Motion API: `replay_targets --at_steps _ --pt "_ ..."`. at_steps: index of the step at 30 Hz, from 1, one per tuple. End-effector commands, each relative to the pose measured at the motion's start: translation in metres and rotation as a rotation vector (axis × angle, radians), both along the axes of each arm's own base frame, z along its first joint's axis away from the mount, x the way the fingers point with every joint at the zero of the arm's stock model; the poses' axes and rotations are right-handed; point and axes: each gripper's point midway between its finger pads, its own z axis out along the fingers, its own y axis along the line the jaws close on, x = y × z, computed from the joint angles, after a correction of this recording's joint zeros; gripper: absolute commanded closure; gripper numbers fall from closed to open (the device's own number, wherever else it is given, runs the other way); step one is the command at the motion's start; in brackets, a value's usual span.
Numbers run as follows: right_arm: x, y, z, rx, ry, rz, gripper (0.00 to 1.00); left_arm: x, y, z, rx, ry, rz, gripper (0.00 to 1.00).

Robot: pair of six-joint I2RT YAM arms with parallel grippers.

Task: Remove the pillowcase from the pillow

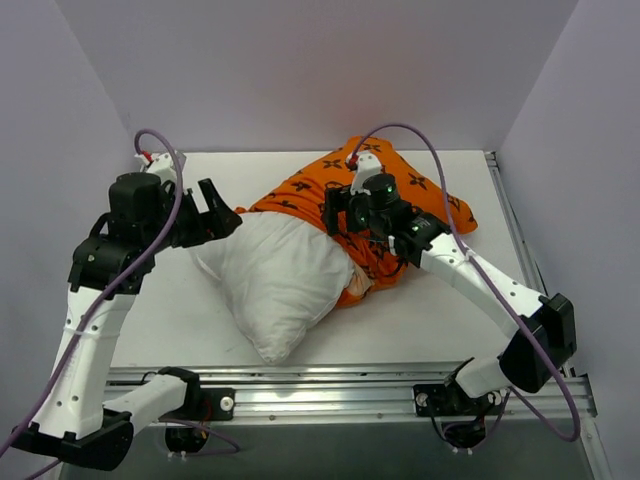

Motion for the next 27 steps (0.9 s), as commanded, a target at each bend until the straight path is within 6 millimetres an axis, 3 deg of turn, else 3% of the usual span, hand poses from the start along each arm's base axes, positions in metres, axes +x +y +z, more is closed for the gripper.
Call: replay_targets --at_steps 1,4,5,7,11,14,15,16,18,19,20,22,23,25,26,27 --pt "0.015 0.003 0.010 -0.052 -0.079 -0.029 0.18 0.029 -0.023 -0.030 0.045 0.041 -0.098 0.06" --pt "0.016 0.006 -0.002 -0.054 -0.068 -0.028 0.18 0.044 -0.045 -0.059 0.045 0.067 -0.116 0.06" --pt "0.015 0.006 -0.005 -0.061 -0.062 -0.026 0.18 0.048 -0.060 -0.084 0.053 0.087 -0.128 0.06" --pt "0.011 0.006 -0.014 -0.085 -0.048 -0.021 0.18 0.051 -0.070 -0.113 0.061 0.119 -0.125 0.06" --pt "0.002 0.008 -0.021 -0.128 -0.033 0.005 0.18 0.032 -0.083 -0.194 0.042 0.289 -0.084 0.06" --pt "0.002 0.013 -0.002 -0.141 -0.073 0.035 0.18 0.012 -0.093 -0.225 0.022 0.353 -0.071 0.03" --pt "0.000 0.019 0.005 -0.141 -0.090 0.056 0.18 -0.003 -0.090 -0.246 0.040 0.394 -0.065 0.12" --pt "0.001 0.026 0.020 -0.138 -0.121 0.087 0.18 -0.006 -0.088 -0.248 0.029 0.389 -0.055 0.28" --pt "0.003 0.040 0.024 -0.146 -0.127 0.135 0.16 -0.016 -0.083 -0.261 0.023 0.404 -0.027 0.47" --pt "0.005 0.047 0.016 -0.169 -0.108 0.158 0.15 -0.018 -0.081 -0.257 0.013 0.389 -0.020 0.62" --pt "0.009 0.055 0.030 -0.169 -0.139 0.176 0.15 -0.019 -0.079 -0.256 0.007 0.384 -0.014 0.70" --pt "0.012 0.067 0.030 -0.198 -0.151 0.202 0.15 -0.020 -0.073 -0.253 0.010 0.356 0.005 0.84" --pt "0.020 0.075 0.028 -0.205 -0.152 0.208 0.13 -0.020 -0.072 -0.251 0.008 0.346 0.007 0.97" --pt "0.024 0.084 0.021 -0.217 -0.138 0.224 0.12 -0.022 -0.070 -0.248 0.010 0.334 0.005 0.98" --pt "0.029 0.090 0.004 -0.249 -0.105 0.235 0.12 -0.023 -0.069 -0.246 0.010 0.326 0.002 0.98" --pt "0.033 0.097 0.011 -0.252 -0.118 0.244 0.12 -0.023 -0.069 -0.245 0.010 0.323 -0.001 0.98"
